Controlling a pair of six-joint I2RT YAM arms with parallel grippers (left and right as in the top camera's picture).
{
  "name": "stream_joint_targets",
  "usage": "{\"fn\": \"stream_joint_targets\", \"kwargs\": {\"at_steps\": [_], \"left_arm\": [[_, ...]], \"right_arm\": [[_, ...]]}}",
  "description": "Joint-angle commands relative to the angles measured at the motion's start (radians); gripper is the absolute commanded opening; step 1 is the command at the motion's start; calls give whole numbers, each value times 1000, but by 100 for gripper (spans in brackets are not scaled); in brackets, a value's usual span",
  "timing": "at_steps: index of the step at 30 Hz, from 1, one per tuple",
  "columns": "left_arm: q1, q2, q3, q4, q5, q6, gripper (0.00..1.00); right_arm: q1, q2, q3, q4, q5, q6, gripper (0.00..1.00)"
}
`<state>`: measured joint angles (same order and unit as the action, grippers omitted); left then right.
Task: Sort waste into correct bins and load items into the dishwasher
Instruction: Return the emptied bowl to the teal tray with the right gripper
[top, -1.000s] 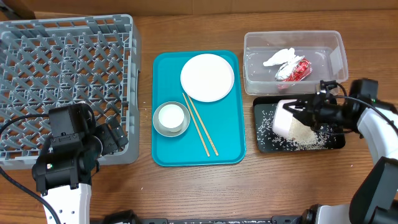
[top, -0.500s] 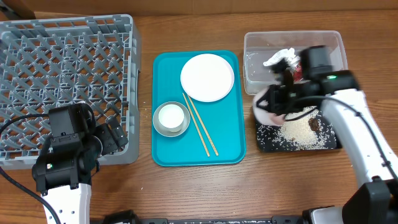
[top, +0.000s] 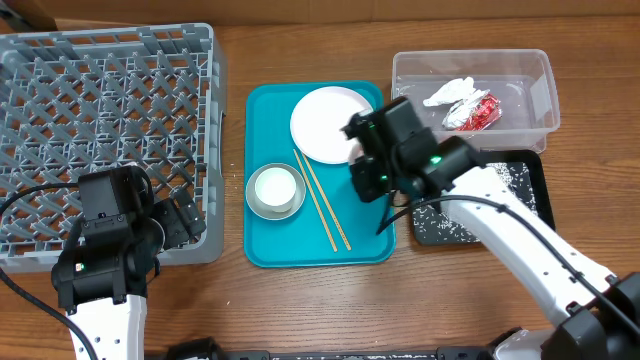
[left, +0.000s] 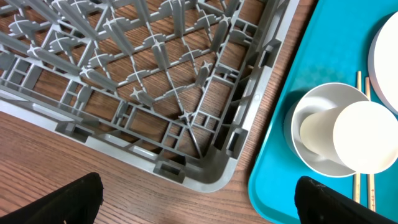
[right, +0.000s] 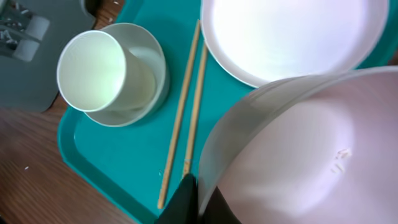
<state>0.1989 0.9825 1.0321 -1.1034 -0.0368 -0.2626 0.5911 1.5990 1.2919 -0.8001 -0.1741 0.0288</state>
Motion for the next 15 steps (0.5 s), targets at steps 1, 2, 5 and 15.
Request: {"fn": "stream_joint_targets", "kwargs": {"at_steps": [1, 2, 5, 15], "left_arm": [[4, -1, 20, 2, 11, -14, 100], [4, -1, 20, 2, 11, -14, 100], [4, -1, 20, 2, 11, -14, 100], [4, -1, 20, 5, 11, -14, 100]], "right_arm": [[42, 58, 14, 33, 36, -3, 4], [51, 79, 14, 46, 36, -3, 4], [66, 143, 14, 73, 36, 6, 4], [66, 260, 12, 111, -5, 73, 4]]}}
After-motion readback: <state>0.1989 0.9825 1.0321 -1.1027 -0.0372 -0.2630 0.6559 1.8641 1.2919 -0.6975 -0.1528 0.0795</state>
